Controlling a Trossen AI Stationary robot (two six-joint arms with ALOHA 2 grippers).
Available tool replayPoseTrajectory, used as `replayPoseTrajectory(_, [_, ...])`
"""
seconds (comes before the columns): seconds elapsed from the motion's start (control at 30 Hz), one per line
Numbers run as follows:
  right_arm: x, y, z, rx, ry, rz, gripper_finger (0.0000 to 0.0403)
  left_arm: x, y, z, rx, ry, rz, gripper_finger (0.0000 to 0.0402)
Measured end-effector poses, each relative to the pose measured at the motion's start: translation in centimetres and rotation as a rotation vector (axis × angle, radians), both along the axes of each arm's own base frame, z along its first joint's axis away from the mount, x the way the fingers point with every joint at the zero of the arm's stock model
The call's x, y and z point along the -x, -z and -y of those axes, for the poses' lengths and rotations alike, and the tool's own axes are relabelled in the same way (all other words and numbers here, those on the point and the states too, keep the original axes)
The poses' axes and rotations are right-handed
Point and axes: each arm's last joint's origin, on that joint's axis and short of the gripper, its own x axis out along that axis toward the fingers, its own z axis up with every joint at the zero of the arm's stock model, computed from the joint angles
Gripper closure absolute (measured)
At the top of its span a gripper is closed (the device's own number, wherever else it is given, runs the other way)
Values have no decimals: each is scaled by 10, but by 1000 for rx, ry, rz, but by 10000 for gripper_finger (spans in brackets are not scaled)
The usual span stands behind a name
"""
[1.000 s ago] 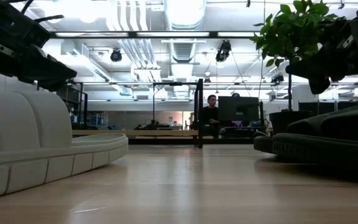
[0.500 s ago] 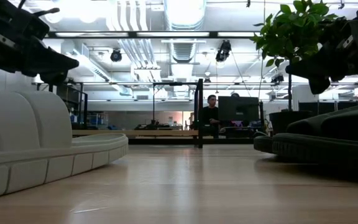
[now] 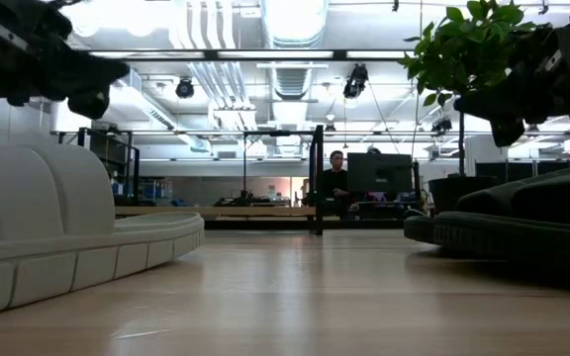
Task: Pick and place slides into the shelf
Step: Put the left gray slides on the shelf
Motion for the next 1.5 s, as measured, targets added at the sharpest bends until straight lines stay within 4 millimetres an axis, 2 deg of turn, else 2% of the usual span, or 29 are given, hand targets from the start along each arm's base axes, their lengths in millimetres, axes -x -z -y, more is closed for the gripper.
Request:
replayPoseTrajectory(0.17, [0, -11, 0, 6, -9, 118, 394, 2, -20, -1, -48, -55, 246, 402])
replayPoseTrajectory(0.27, [0, -15, -3, 65, -85, 144, 394, 2, -27, 1, -42, 23, 323, 402])
replayPoseTrajectory(0.43, [2, -27, -4, 40, -145, 283, 394, -6, -36, 2, -54, 60, 316, 402])
replayPoseTrajectory(0.6, [1, -31, -11, 122, -349, 314, 394, -19, -42, 2, -48, 67, 241, 393])
replayPoseTrajectory(0.8, [-7, -23, -9, 149, -305, 228, 392, -40, -60, 2, -94, 81, 200, 333])
replayPoseTrajectory(0.97, [-12, -24, -11, 159, -322, 224, 360, -56, -69, 3, -104, 147, 162, 264])
replayPoseTrajectory(1.17, [-22, -56, -16, 155, -364, 250, 302, -68, -78, 3, -105, 161, 149, 218])
replayPoseTrajectory(1.33, [-36, -94, -22, 135, -417, 278, 274, -71, -88, 3, -106, 159, 181, 212])
replayPoseTrajectory(1.5, [-57, -114, -30, 148, -455, 157, 267, -67, -92, 3, -85, 162, 213, 212])
